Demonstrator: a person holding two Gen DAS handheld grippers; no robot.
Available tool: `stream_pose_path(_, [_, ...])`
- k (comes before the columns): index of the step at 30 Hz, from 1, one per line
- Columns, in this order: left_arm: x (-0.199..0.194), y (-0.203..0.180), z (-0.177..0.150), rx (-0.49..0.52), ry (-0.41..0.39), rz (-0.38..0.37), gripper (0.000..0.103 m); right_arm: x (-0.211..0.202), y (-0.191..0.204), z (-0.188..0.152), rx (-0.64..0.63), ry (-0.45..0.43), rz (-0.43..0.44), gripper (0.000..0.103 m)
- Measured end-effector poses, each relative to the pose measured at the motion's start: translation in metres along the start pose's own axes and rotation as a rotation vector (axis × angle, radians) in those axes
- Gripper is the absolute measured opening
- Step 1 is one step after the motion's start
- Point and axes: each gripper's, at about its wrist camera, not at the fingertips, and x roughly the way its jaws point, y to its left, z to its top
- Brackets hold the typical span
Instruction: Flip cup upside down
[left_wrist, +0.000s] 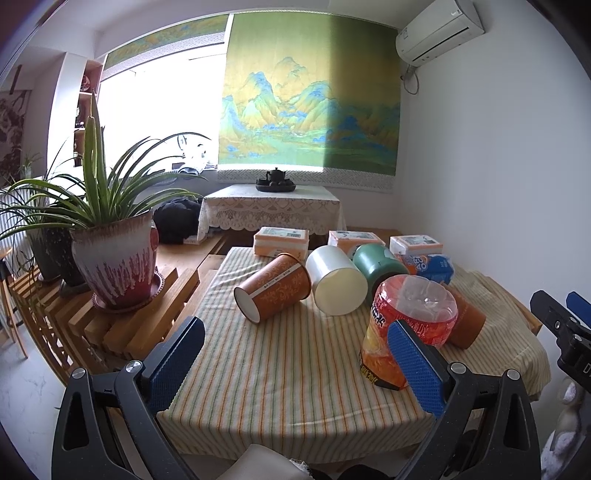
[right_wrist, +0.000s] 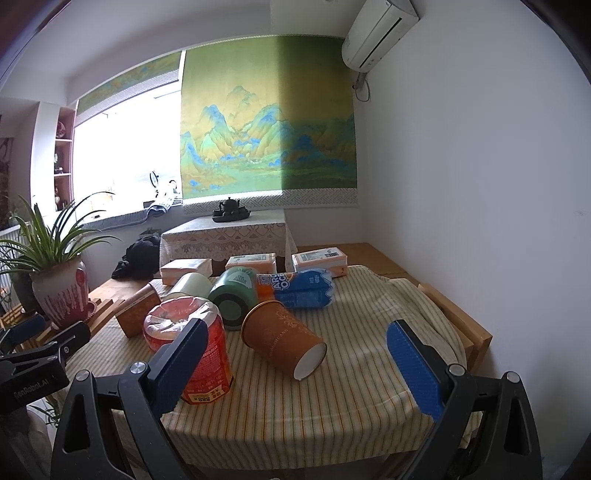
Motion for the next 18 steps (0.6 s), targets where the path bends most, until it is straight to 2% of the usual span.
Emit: stream_pose_path(18, [0.0003, -0.0006, -0.0003, 0.006, -0.007, -0.005, 0.102, 0.0058, 0.0003, -0.0026, 0.005, 0.018, 0.001, 0.096])
